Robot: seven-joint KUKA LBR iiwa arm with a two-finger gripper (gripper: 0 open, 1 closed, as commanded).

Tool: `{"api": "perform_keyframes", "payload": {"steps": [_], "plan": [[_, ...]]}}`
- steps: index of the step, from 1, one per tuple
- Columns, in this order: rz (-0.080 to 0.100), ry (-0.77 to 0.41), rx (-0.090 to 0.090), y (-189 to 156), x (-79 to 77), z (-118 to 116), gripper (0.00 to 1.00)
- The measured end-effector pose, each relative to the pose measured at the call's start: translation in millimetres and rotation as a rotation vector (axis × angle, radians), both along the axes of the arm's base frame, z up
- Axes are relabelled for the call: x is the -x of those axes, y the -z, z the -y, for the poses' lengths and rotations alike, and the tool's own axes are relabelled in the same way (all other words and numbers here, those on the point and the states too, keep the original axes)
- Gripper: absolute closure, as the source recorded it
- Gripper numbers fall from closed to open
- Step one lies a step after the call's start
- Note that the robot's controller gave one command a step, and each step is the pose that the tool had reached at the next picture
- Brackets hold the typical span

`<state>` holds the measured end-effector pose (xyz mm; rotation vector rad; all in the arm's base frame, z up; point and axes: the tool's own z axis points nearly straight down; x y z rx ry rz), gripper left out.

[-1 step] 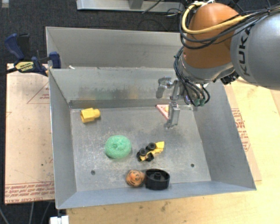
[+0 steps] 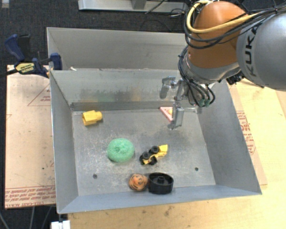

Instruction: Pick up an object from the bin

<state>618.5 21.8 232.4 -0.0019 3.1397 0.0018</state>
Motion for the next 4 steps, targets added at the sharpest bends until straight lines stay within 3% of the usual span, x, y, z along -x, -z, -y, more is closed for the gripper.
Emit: {"api": "perform_keyframes", "payload": {"steps": [1, 2, 3, 4], "plan": [[0.007, 0.012, 0.0, 44.1, 6.9, -11.5, 0.0], [-0.002, 0.001, 0.0, 91.2, 58.3, -26.2, 0.0], [-0.001, -0.008, 0.0, 127.0, 74.8, -31.0, 0.0], [0.0, 0.073, 0.0, 162.2, 66.2, -34.5, 1.0]]}}
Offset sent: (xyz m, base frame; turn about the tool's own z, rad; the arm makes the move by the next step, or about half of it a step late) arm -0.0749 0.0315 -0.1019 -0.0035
